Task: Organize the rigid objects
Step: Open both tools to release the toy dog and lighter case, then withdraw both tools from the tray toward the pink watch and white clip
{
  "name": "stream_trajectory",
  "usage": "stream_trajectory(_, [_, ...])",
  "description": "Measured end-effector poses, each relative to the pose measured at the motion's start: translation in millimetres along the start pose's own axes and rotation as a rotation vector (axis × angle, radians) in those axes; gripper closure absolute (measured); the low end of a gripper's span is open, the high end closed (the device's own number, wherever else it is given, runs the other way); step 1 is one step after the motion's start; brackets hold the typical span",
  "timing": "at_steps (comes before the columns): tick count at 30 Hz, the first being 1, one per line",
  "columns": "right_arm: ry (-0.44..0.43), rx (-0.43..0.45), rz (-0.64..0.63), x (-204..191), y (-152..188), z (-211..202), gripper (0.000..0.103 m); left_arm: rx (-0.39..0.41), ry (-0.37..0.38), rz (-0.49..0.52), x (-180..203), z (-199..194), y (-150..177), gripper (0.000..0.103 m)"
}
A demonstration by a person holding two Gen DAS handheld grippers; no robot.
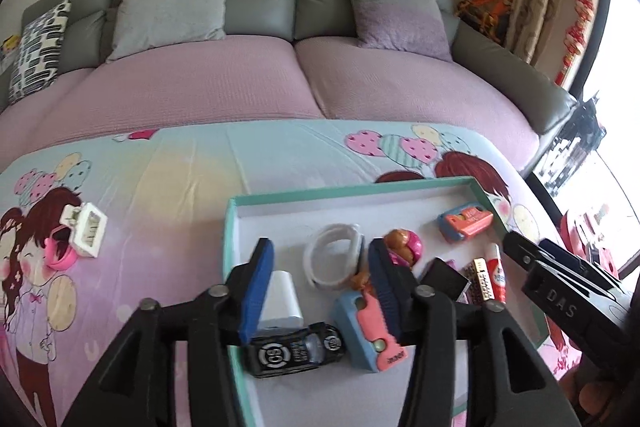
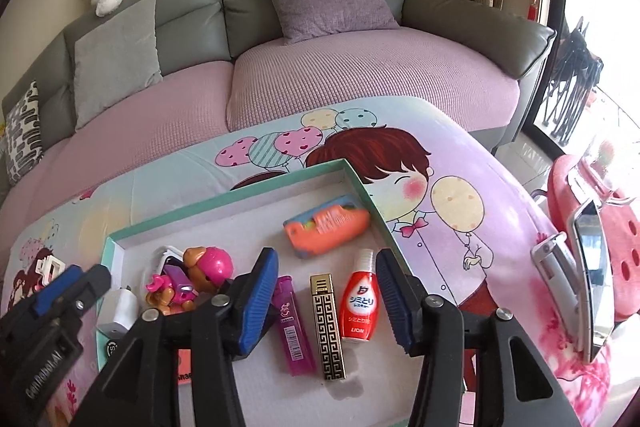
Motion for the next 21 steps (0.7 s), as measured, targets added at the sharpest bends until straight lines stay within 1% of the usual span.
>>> stream_trajectory(2, [-0.012, 0.004, 0.000, -1.9, -0.9, -1.4, 0.044, 0.005, -0.013, -0.028, -10.3, -2.2, -1.0, 0.048])
stream_trajectory(5, [-0.032, 0.003, -0.010, -9.1, -0.2, -2.0, 0.038, 0.001, -0.051, -0.052, -25.6, -2.5, -0.3, 0.043])
stream_trajectory(7, [-0.045, 0.002, -0.023, -15.1, 0.9, -1.5, 0.031, -0.002, -0.080, -0.056, -33.8, -2.0, 0.7, 0.040])
stream_trajectory(9, [-0.055, 0.002, -0.035, -21.2, 1.8, -1.7, 0.026, 0.000, -0.103, -0.071, -41.5, -2.4, 1.3, 0.032])
stream_trajectory(10, [-0.062, 0.003, -0.039, -24.1, 2.3, -2.0, 0.022, 0.002, -0.113, -0.080, -44.8, -2.4, 1.2, 0.029])
stream_trajectory(11, [-0.071, 0.003, -0.043, -27.6, 3.0, -2.3, 0.019, 0.006, -0.129, -0.091, -49.4, -3.0, 1.1, 0.023])
stream_trajectory(12, [-0.082, 0.001, -0.047, -31.2, 4.0, -2.4, 0.014, 0.010, -0.146, -0.097, -53.2, -3.8, 1.0, 0.020])
stream_trajectory(13, [-0.097, -0.001, -0.052, -35.3, 5.0, -2.5, 0.010, 0.014, -0.163, -0.099, -56.4, -4.4, 0.4, 0.020])
stream_trajectory(16, [-0.113, 0.004, -0.073, -46.0, 6.7, -3.9, 0.005, 0.022, -0.214, -0.105, -67.3, -6.7, 0.5, 0.019])
stream_trajectory(18, [-0.116, 0.013, -0.087, -51.8, 7.3, -5.2, 0.001, 0.023, -0.229, -0.122, -74.6, -7.2, 1.4, 0.018])
stream_trajectory(19, [-0.119, 0.015, -0.093, -54.4, 7.6, -5.8, 0.001, 0.022, -0.235, -0.135, -78.8, -7.4, 2.1, 0.016])
stream_trajectory(20, [-0.122, 0.016, -0.097, -57.0, 8.0, -6.0, 0.001, 0.020, -0.240, -0.145, -82.2, -7.6, 2.9, 0.009])
stream_trajectory(21, [-0.125, 0.016, -0.100, -59.1, 8.4, -6.2, 0.001, 0.020, -0.246, -0.154, -86.2, -7.6, 3.3, 0.004])
Point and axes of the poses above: each gripper's, at about its wrist camera, not at the fingertips, and z roughly the way its jaws point, x to its right, y to its underside, the point moved 10 cm from there along z, roughly the way its jaws point, and after that the axes turned 6 degrees about y, right-handed, at the moved point
